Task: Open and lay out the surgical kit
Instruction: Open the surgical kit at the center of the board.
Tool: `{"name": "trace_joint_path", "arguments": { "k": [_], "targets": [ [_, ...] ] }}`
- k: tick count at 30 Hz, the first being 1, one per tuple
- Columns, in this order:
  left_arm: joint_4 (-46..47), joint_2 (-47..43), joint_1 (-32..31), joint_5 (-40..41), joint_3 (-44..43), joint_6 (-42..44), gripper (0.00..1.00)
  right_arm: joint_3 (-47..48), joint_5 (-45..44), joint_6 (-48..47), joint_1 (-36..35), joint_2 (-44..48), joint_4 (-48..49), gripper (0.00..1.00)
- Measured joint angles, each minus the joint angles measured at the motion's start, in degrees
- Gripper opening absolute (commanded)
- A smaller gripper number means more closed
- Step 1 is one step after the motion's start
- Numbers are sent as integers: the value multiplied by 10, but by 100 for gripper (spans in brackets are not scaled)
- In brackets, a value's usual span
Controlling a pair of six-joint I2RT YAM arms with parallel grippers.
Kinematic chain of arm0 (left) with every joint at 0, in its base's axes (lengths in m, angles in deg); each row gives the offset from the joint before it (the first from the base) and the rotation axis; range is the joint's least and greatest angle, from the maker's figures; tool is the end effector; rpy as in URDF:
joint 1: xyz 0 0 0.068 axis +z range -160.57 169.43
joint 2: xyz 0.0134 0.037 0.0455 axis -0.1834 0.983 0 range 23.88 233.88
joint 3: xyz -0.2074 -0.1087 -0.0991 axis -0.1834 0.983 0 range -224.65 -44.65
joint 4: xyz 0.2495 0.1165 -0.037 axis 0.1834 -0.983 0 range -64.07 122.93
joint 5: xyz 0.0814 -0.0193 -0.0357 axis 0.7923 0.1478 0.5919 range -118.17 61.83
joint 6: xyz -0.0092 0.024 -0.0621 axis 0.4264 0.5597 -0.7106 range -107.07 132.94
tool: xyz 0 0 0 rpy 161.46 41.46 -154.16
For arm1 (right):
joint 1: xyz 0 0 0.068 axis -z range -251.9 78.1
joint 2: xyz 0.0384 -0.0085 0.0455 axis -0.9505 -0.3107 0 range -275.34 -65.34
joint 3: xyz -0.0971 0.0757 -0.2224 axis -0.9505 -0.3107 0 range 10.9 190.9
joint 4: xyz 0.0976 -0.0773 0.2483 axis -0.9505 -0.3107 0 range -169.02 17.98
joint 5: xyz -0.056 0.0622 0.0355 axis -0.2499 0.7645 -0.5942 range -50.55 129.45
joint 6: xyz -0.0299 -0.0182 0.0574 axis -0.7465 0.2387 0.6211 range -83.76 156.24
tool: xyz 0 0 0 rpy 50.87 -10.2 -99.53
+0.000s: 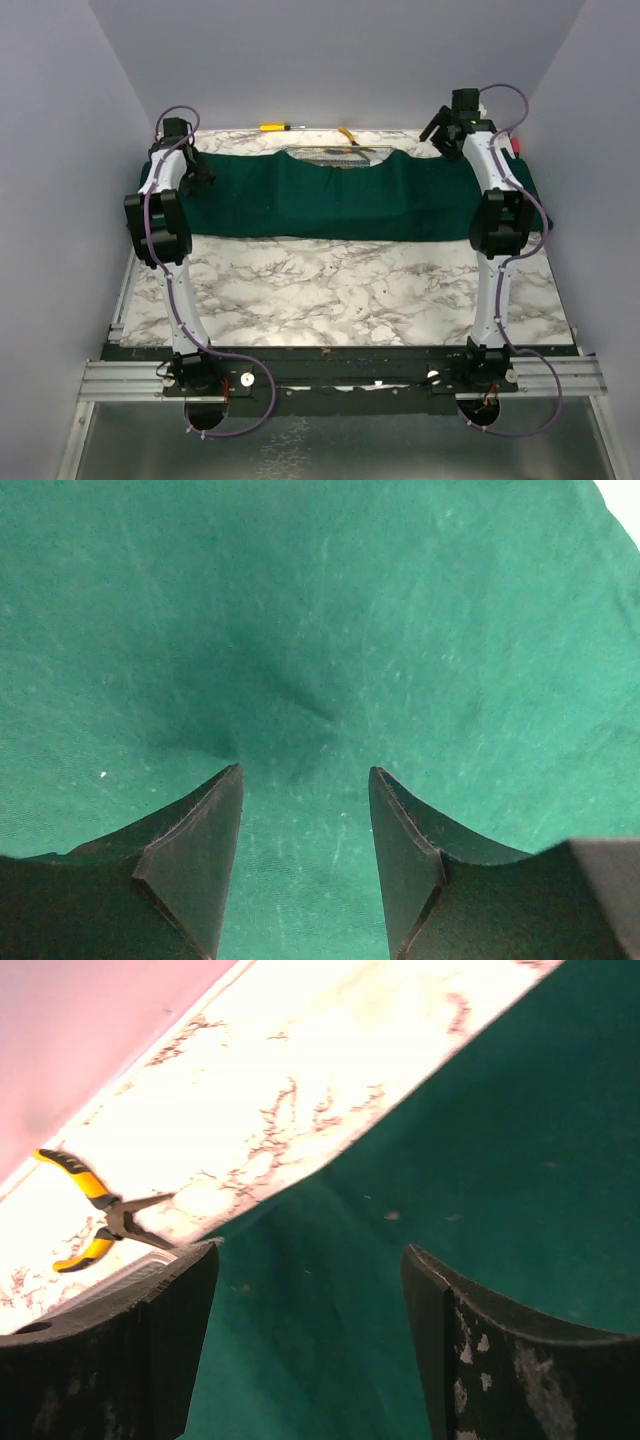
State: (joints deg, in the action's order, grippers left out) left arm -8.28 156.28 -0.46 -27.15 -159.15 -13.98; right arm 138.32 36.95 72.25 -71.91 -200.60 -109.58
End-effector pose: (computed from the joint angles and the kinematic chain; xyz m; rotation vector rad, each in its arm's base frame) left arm 0.5105 0.0919 0.1611 -0.8331 2.4678 -0.0822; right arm 0.5515 -0.0023 0.2184 0.7546 2.2538 0.2521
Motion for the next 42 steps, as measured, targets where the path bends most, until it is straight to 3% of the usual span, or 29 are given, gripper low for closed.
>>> {"name": "trace_joint_path", "arguments": {
  "k": [15, 21, 25, 32, 42],
  "targets": [
    [51, -35, -1, -32, 101, -15, 55, 45, -2, -21, -46, -99, 45, 64],
    [60, -38, -1, -31, 110, -19, 55, 45, -2, -33, -46, -99, 40, 53],
    [62, -39, -1, -31, 112, -22, 55, 39, -4, -36, -46, -97, 32, 38],
    [63, -39, -1, -31, 112, -22, 55, 3, -7, -37, -47, -70, 8, 2],
    [62, -39, -1, -32, 111, -21, 55, -41, -11, -34, -47, 3, -9, 1]
  ]
}}
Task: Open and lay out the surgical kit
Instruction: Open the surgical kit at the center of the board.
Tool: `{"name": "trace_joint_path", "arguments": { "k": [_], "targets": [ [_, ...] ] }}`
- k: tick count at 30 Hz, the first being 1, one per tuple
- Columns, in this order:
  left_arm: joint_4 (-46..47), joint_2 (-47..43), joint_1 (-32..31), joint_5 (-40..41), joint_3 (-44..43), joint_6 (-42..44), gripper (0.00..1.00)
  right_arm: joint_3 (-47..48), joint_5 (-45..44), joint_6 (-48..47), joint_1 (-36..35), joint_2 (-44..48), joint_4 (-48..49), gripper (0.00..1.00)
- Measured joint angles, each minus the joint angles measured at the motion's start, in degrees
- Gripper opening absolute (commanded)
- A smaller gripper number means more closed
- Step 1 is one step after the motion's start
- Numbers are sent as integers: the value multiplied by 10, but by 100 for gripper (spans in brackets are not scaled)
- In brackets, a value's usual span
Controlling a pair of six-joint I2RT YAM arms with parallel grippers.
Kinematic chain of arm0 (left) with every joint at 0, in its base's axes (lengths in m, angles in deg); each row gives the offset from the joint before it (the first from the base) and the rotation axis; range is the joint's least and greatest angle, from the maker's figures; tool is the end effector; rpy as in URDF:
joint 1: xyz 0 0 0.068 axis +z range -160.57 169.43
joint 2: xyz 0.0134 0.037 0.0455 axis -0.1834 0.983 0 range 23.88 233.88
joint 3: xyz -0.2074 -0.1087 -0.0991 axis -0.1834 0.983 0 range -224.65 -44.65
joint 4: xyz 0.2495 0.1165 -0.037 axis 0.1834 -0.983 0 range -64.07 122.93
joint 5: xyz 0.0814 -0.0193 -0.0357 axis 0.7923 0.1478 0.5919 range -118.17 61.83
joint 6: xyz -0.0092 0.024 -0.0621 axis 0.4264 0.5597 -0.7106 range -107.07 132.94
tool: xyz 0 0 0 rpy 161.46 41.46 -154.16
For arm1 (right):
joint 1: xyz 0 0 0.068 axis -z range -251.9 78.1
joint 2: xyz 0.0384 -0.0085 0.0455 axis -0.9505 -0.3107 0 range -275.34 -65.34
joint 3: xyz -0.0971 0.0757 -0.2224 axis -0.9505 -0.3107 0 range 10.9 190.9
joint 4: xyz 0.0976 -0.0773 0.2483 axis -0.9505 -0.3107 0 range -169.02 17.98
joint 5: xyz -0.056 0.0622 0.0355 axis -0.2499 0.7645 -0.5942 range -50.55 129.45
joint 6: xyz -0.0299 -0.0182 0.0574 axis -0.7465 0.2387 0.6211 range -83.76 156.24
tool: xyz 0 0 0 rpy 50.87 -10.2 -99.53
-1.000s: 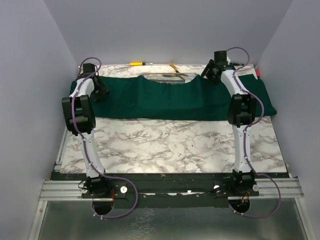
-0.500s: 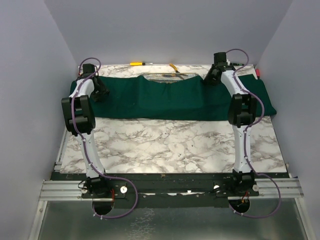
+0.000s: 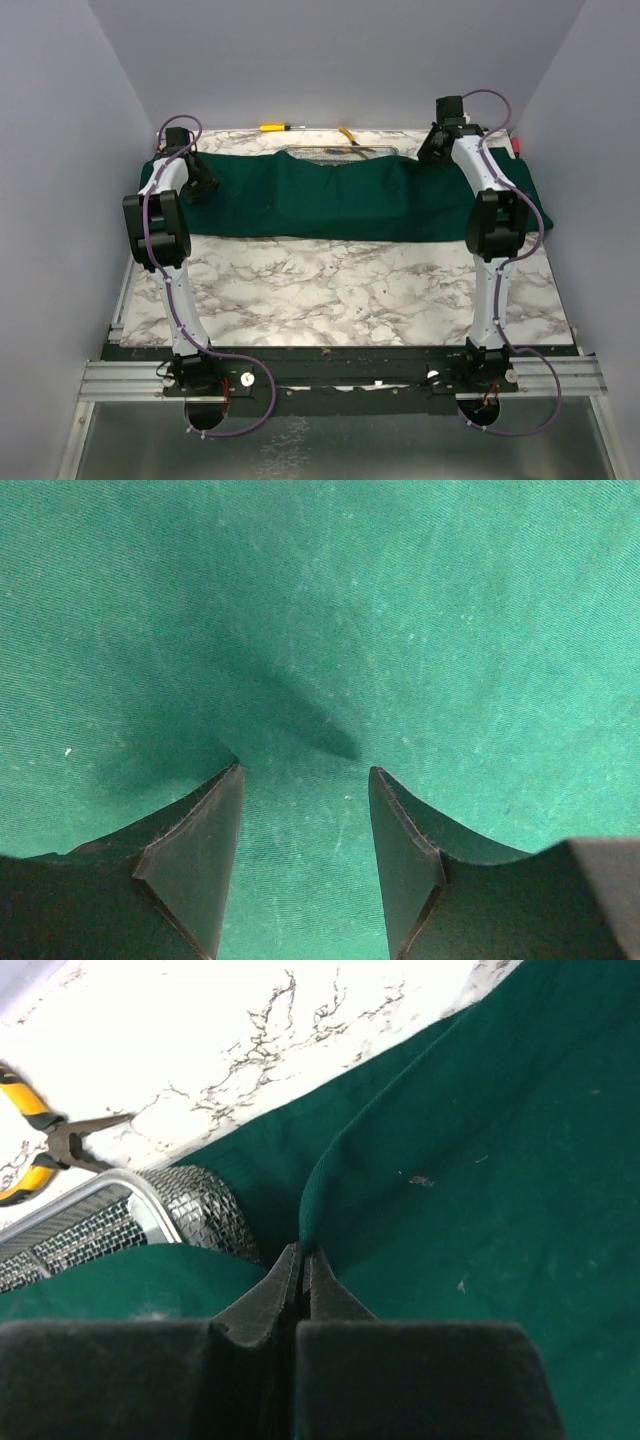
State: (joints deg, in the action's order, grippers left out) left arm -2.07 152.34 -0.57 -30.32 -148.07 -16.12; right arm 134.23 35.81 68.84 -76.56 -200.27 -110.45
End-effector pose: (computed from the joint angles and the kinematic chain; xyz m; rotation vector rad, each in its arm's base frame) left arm 0.4919 0.0846 0.1378 -0.8658 2.4806 -0.1650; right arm 0.5422 0.0407 0.1949 0.6196 2.3737 0.2111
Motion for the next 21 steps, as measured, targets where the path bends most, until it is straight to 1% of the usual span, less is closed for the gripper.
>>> {"name": "trace_joint_path", "arguments": {
  "k": [7, 12, 16, 21],
  "targets": [
    [-4, 0, 0, -12, -12, 2, 56, -71, -2, 2, 0, 76, -15, 1],
    [-5, -19, 0, -26, -21, 2, 57, -165, -4, 6, 0, 156, -23, 1],
    [-5, -45, 0, -32, -32, -1, 59, -264, -9, 12, 0, 233, -28, 1],
    [0, -70, 0, -45, -38, -6, 59, -355, -15, 23, 0, 321, -39, 1]
  ]
}}
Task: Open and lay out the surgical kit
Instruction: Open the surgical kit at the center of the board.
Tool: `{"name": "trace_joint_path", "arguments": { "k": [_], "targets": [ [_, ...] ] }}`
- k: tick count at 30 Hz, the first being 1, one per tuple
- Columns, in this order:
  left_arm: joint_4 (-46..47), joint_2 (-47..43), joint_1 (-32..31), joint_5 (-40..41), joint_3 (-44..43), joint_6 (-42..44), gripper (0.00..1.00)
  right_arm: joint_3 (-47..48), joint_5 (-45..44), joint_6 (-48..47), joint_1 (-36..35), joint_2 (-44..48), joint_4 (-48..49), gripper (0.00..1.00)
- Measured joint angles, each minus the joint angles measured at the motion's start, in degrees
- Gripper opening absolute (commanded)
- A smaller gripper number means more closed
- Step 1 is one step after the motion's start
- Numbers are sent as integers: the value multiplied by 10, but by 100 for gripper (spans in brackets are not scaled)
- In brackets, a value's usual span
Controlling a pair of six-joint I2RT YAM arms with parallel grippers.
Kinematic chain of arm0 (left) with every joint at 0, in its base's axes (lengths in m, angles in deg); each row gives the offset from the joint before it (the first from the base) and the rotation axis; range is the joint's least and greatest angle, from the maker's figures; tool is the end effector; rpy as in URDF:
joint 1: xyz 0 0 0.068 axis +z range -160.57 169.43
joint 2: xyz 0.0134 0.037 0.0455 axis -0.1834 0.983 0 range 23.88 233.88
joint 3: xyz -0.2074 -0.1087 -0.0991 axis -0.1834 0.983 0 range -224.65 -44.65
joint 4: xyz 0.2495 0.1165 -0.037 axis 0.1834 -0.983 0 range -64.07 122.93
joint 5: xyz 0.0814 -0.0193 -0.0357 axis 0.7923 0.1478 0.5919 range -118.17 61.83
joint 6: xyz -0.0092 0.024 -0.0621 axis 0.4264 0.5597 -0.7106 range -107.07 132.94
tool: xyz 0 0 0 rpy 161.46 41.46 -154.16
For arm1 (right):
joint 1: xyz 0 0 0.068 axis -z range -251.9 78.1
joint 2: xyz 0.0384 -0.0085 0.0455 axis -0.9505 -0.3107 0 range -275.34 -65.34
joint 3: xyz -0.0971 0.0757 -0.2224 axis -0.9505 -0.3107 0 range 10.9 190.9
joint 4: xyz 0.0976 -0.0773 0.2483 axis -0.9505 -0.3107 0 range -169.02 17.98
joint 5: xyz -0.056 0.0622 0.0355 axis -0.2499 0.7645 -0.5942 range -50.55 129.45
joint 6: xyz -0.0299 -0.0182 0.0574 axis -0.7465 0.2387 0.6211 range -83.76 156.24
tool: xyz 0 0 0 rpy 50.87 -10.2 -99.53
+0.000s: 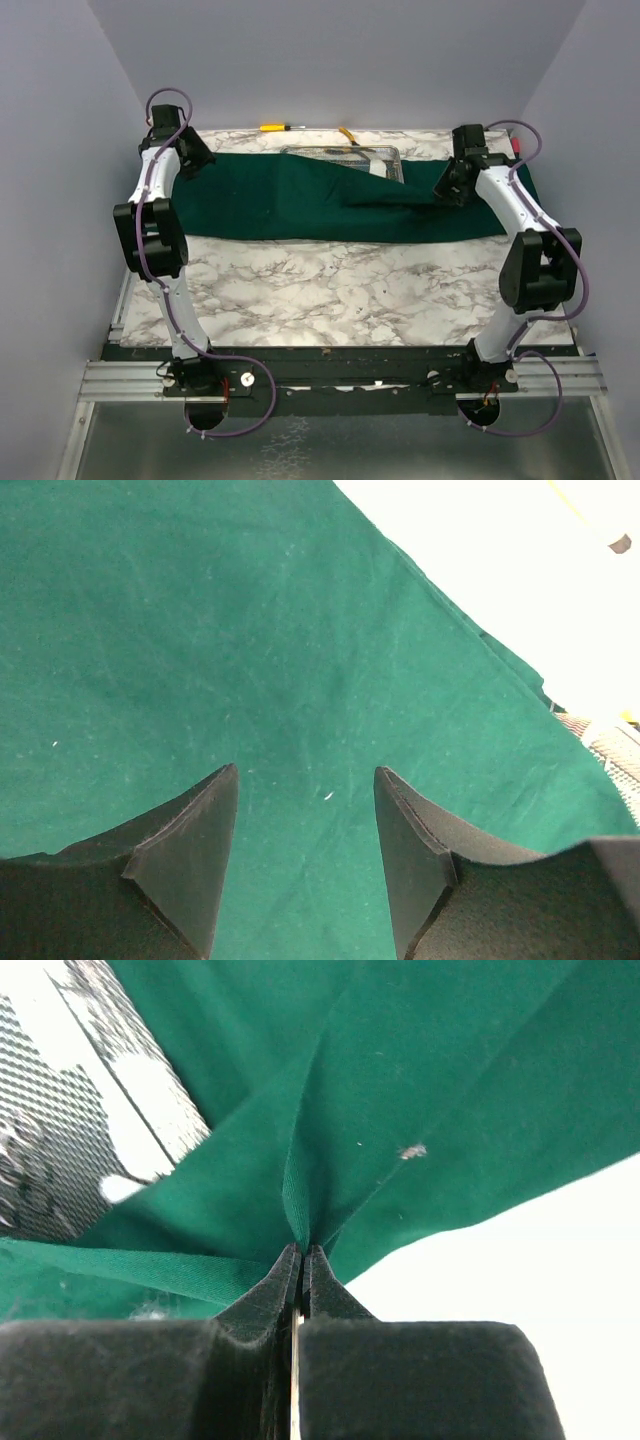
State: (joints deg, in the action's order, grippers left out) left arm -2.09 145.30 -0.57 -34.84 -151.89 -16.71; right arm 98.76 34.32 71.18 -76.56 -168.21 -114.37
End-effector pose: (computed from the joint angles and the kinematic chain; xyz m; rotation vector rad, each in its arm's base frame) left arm 0.4934 0.0806 0.2199 -0.7788 2.3164 -0.2953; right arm 0.4111 0.0286 0.2347 0.7044 2.4744 0.1467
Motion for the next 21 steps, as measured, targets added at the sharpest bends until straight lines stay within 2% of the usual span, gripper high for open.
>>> {"name": "trace_joint_path", "arguments": {
  "k": [7, 12, 13, 15, 17, 19, 21],
  "targets": [
    [9, -5, -4, -32, 3, -16, 59, -119, -3, 16, -2, 73, -33, 1],
    [22, -19, -18, -43, 37, -25, 59, -207, -1, 19, -2, 127, -56, 1],
    [25, -24, -23, -43, 49, -26, 59, -222, 0, 19, -2, 136, -61, 8],
    [26, -33, -30, -44, 67, -27, 59, -243, 1, 19, -2, 147, -73, 33],
    [29, -41, -39, -44, 86, -29, 59, -249, -2, 17, -2, 150, -89, 51],
    [29, -43, -46, -43, 97, -29, 59, -243, -10, 16, -2, 150, -99, 61],
    [29, -43, -52, -42, 102, -30, 59, -223, -27, 13, -2, 150, -108, 66]
  ]
}}
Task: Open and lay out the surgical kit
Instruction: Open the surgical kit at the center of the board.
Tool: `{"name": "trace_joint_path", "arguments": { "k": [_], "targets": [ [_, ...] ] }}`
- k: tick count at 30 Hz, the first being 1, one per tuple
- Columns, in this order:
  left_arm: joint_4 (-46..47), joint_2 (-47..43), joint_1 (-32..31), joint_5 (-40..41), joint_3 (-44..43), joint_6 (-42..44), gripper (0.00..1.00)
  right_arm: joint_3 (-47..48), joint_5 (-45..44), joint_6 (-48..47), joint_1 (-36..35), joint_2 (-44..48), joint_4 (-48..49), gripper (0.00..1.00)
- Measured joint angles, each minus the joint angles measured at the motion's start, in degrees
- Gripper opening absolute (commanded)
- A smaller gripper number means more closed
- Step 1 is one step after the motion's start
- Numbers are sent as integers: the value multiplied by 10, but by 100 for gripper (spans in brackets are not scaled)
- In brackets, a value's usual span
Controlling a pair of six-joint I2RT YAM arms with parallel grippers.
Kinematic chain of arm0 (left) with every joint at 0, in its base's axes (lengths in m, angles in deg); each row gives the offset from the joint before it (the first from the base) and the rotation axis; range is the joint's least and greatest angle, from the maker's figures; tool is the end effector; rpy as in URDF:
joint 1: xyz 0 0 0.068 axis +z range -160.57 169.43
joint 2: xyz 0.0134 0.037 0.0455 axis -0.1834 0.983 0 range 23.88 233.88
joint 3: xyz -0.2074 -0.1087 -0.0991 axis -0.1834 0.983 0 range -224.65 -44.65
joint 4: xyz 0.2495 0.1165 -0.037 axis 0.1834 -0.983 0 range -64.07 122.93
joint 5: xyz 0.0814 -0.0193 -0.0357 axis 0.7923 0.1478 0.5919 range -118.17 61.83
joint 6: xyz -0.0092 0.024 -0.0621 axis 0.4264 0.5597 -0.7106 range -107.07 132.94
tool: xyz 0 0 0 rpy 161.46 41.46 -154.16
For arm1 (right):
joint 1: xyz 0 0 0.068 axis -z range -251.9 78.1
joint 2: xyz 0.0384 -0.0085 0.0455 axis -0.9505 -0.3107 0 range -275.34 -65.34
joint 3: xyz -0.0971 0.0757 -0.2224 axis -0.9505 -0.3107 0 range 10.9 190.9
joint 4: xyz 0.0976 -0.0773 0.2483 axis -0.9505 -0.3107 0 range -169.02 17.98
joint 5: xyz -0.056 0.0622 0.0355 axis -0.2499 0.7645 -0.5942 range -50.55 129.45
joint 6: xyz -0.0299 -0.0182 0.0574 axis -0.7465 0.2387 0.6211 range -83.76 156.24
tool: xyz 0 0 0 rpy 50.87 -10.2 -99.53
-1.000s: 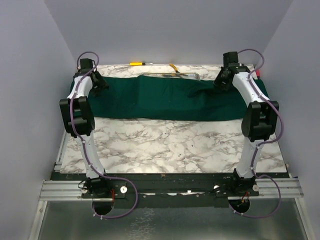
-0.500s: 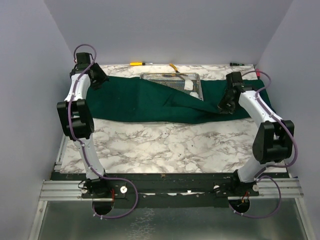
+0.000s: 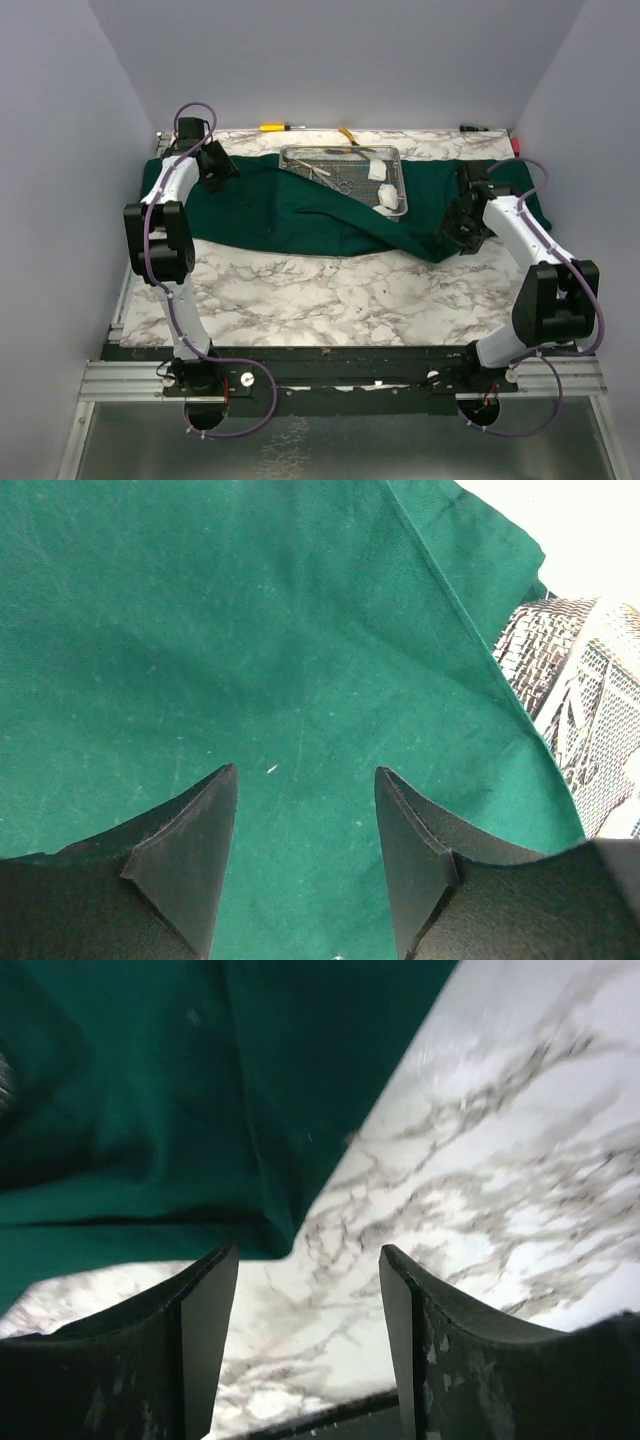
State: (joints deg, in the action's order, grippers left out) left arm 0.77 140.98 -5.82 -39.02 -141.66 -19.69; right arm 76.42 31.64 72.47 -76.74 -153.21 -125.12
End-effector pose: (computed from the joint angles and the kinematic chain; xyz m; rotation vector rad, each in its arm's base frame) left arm 0.4753 0.0293 0.1974 -0.7276 2.4056 -0.4384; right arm 0.3077 0.0187 0.1906 0.7965 2.7429 -0.0547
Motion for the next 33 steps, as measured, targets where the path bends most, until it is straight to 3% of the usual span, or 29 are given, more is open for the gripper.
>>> {"name": "trace_joint_path", "arguments": {
  "k": [7, 17, 24, 33],
  "targets": [
    [5, 0, -12, 17, 1, -2, 59, 97, -74, -4, 0, -24, 25, 65],
    [8, 2, -12, 25, -1, -2, 59, 102, -89, -22, 0, -112, 63, 57],
    [10, 23, -12, 25, -29, -2, 59, 156, -101, -32, 0, -202, 67, 54],
    [9, 55, -12, 23, -65, -3, 59, 177, -166, -31, 0, -245, 39, 36]
  ]
}}
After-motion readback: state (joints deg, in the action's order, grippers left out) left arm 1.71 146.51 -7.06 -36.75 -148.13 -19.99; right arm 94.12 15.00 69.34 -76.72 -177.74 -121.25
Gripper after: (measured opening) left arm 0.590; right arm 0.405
